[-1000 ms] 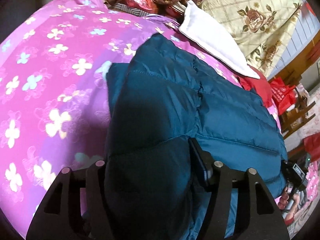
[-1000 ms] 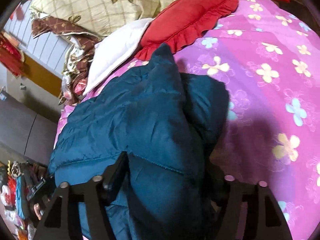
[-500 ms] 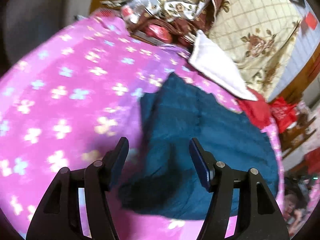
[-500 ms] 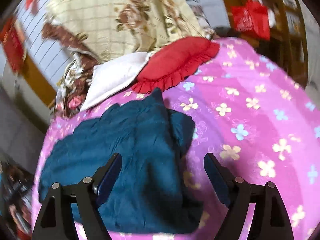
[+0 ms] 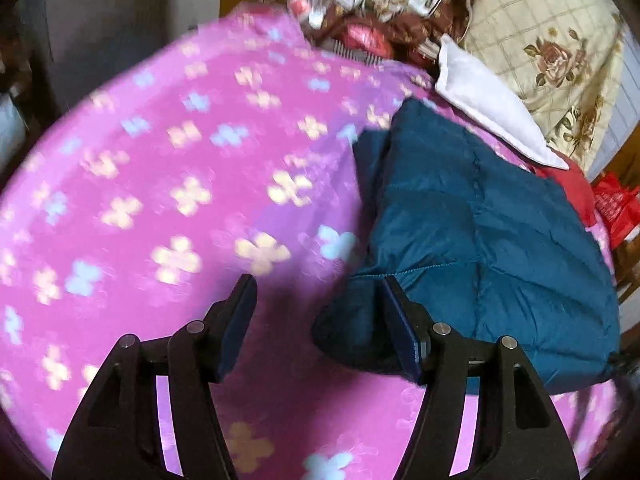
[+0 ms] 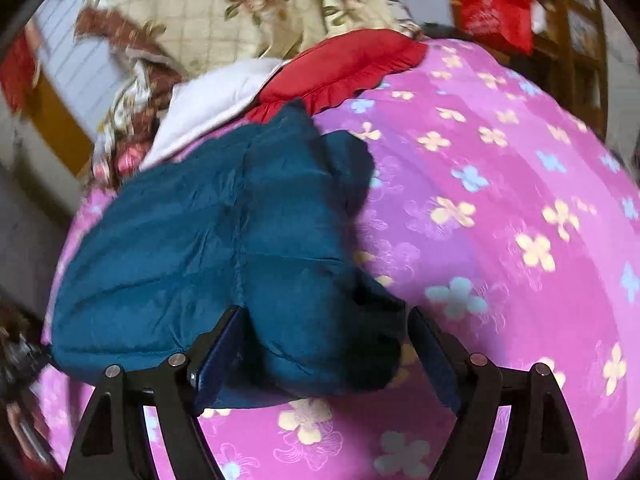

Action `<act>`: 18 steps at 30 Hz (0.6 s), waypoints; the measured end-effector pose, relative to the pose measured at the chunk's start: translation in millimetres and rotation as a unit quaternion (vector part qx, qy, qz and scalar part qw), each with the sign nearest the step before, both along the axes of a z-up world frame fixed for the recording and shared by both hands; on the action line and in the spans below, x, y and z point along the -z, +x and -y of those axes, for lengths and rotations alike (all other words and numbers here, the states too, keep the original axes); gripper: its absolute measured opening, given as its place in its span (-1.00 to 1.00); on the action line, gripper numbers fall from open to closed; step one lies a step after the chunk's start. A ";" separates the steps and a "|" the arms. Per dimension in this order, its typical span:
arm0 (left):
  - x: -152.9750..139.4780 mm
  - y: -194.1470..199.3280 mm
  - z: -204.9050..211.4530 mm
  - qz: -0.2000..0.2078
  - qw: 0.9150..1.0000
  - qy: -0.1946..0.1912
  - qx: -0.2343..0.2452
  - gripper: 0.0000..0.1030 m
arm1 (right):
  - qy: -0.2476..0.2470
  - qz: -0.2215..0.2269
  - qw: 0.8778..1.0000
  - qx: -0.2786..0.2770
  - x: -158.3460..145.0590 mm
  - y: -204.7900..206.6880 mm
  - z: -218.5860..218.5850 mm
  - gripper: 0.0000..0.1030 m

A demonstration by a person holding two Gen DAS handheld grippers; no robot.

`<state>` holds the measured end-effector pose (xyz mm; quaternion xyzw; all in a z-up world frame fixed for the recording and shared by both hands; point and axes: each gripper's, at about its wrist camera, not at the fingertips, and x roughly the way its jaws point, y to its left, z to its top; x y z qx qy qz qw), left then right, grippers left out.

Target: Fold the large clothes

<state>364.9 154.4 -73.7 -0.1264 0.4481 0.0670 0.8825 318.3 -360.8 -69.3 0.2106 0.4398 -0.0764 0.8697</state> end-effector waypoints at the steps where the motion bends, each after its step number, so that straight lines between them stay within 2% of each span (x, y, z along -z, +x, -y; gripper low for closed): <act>1: -10.5 -10.5 3.6 0.017 0.999 0.028 0.000 0.23 | 0.007 0.008 1.000 0.005 -5.4 -7.8 2.9 0.59; 3: -28.7 -32.5 10.4 0.049 0.995 0.085 -0.004 0.23 | 0.002 0.020 1.000 0.003 -16.8 -19.4 1.5 0.59; 4: -41.9 -51.7 16.2 0.076 0.990 0.122 -0.013 0.23 | -0.008 0.028 1.000 0.000 -24.7 -27.7 -1.8 0.59; 5: -52.3 -68.0 19.8 0.100 0.985 0.142 -0.019 0.23 | -0.021 0.035 0.999 -0.005 -33.3 -36.5 -6.7 0.59; 7: -68.9 -100.9 24.1 0.144 0.976 0.162 -0.031 0.42 | -0.040 0.046 0.998 -0.015 -46.9 -52.8 -17.7 0.59; 8: -75.4 -114.6 25.7 0.161 0.972 0.167 -0.036 0.67 | -0.046 0.052 0.997 -0.021 -53.6 -63.0 -24.6 0.59; 9: -81.6 -129.4 27.3 0.181 0.968 0.169 -0.040 0.79 | -0.049 0.057 0.997 -0.026 -59.2 -72.8 -31.4 0.59; 10: -89.4 -148.5 31.2 0.204 0.963 0.170 -0.042 0.79 | -0.051 0.058 0.997 -0.028 -62.0 -79.0 -36.4 0.59; 13: -102.1 -183.0 41.2 0.226 0.958 0.173 -0.045 0.79 | -0.050 0.066 0.996 -0.035 -71.0 -105.1 -54.8 0.59; 18: -112.9 -231.9 64.6 0.238 0.959 0.145 -0.044 0.79 | -0.069 0.069 0.994 -0.051 -74.2 -149.7 -92.8 0.59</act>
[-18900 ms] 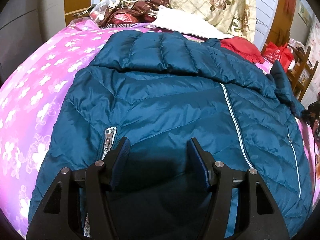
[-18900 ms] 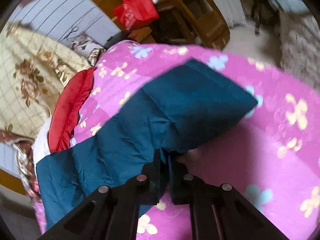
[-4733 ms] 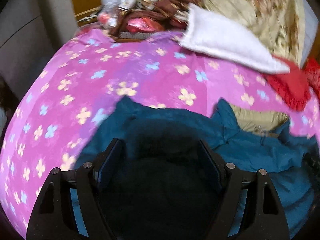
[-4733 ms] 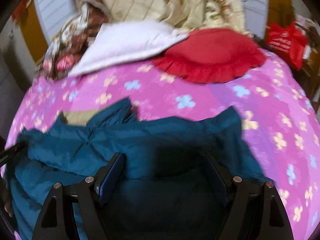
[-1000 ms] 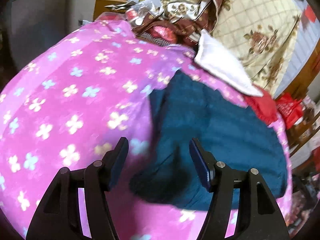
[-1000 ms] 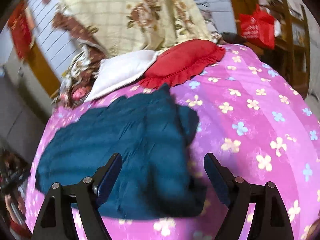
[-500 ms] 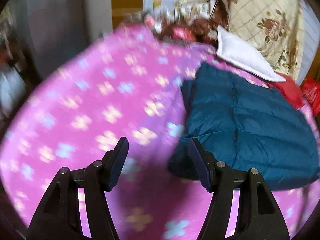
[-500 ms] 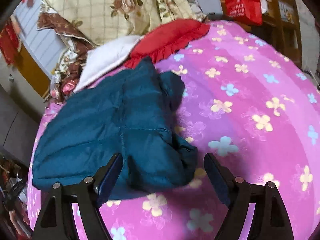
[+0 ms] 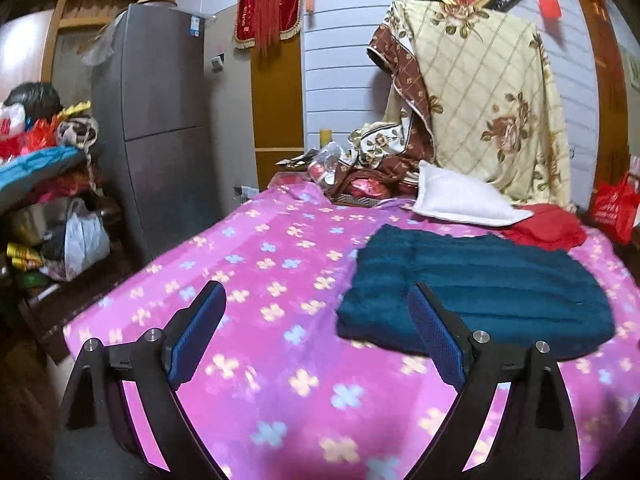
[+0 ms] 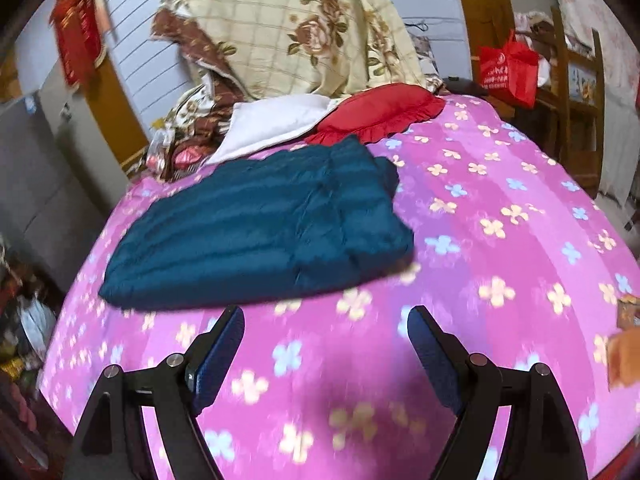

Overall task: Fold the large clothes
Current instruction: 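Release the folded jacket and pull both grippers back from it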

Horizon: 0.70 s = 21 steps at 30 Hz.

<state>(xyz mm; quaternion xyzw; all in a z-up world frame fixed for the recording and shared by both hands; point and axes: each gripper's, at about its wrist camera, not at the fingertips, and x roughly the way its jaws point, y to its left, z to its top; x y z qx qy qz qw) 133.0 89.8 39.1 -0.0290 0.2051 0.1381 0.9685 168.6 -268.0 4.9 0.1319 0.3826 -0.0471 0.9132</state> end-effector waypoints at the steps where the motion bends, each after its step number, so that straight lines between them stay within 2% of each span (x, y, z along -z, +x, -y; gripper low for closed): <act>1: -1.5 -10.4 4.6 0.005 1.000 -0.003 0.000 0.79 | -0.011 0.000 1.000 -0.001 0.3 -9.3 -9.0 0.59; 5: -6.8 -47.3 26.9 0.023 1.000 0.003 -0.003 0.79 | -0.039 -0.001 0.999 0.000 2.1 -42.7 -36.8 0.59; 9: -4.3 -68.7 45.5 0.010 1.000 0.026 0.013 0.80 | -0.019 -0.004 1.000 0.001 5.7 -68.2 -52.8 0.59; 17: 6.9 -93.6 52.3 -0.033 0.997 -0.041 0.047 0.80 | -0.027 -0.028 0.999 -0.001 15.5 -92.4 -80.0 0.59; 21: 7.4 -99.5 59.5 -0.049 0.996 -0.044 0.057 0.80 | -0.040 -0.023 0.999 -0.004 12.4 -98.5 -88.1 0.59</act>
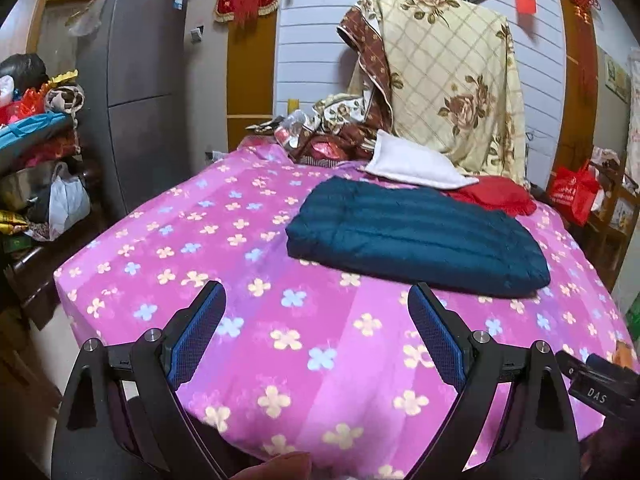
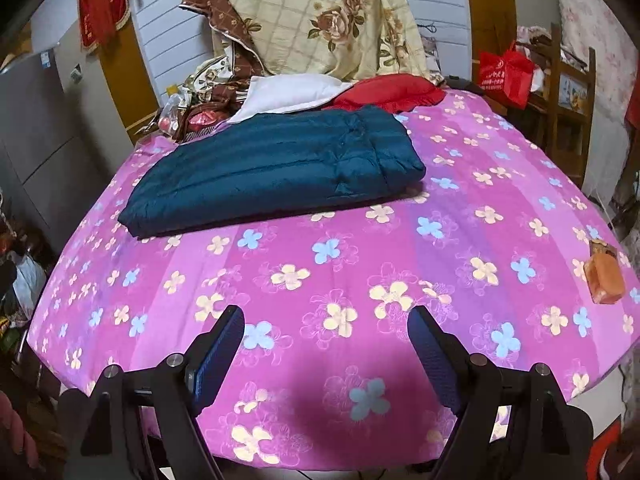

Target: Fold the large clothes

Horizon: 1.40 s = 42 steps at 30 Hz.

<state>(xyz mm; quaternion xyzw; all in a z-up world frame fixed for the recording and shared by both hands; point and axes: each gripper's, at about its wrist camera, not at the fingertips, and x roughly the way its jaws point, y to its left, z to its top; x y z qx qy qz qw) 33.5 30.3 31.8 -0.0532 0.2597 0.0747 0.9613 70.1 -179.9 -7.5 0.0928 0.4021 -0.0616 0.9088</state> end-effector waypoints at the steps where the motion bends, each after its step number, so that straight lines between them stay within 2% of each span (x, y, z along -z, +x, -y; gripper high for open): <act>1: 0.0 -0.5 0.7 -0.002 1.000 0.000 0.002 0.80 | -0.003 0.000 1.000 -0.001 -0.8 -1.2 -2.0 0.59; 12: 8.1 -0.3 10.7 -0.037 0.999 0.003 0.028 0.80 | -0.018 -0.005 1.000 -0.012 0.0 -6.6 -14.3 0.59; 19: 17.1 1.6 22.2 -0.062 0.997 0.021 0.041 0.80 | -0.026 -0.010 0.999 -0.020 2.8 -7.0 -22.3 0.59; 42: 19.3 -0.4 22.7 -0.077 0.995 0.021 0.058 0.80 | -0.050 -0.022 0.998 -0.024 2.2 -7.9 -38.4 0.59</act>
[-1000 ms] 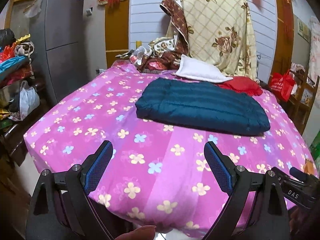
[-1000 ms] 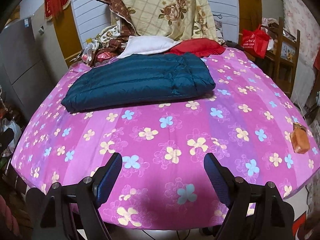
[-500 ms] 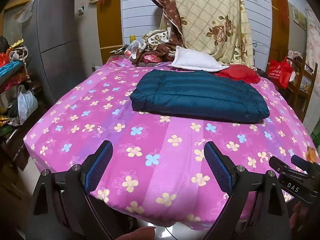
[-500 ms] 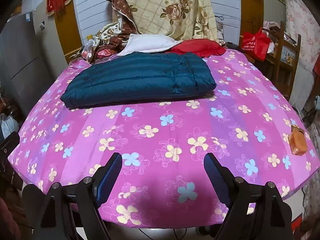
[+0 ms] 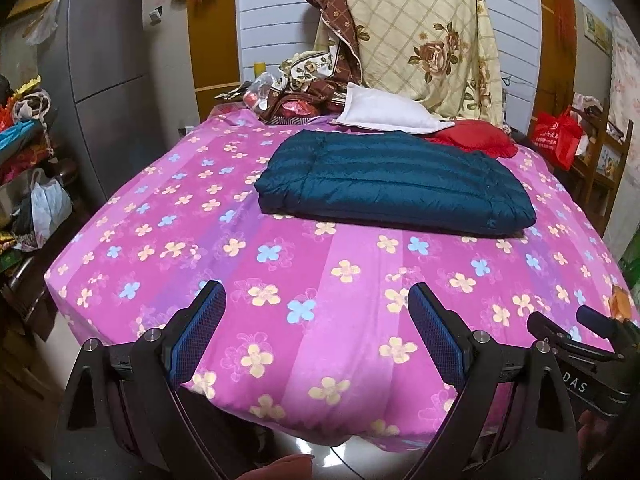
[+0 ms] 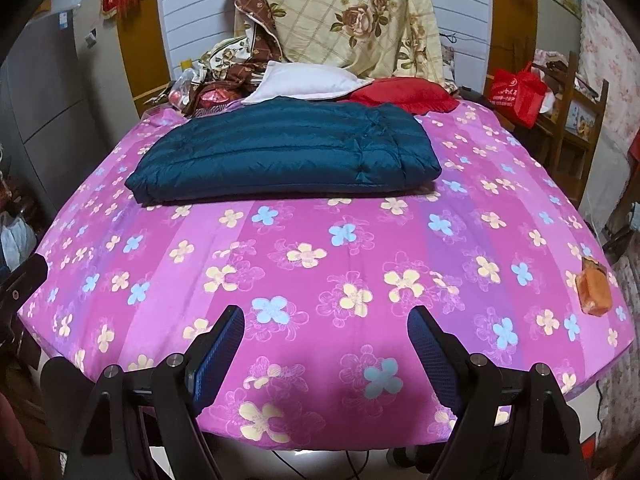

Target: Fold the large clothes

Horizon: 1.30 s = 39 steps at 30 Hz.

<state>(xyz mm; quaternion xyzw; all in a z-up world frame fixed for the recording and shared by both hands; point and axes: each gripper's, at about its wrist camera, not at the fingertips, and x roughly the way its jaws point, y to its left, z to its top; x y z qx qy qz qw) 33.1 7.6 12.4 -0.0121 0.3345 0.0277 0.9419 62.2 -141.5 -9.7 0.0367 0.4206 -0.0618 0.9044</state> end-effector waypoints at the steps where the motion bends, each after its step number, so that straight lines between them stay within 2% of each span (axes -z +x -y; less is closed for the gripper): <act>1: -0.1 -0.6 -0.2 0.000 1.000 0.000 0.000 0.80 | 0.000 -0.001 1.000 0.002 -0.1 -0.4 0.2 0.59; 39: 10.5 -9.3 12.9 -0.014 0.999 0.004 0.030 0.80 | -0.012 -0.019 1.000 0.006 4.9 -4.7 -9.4 0.59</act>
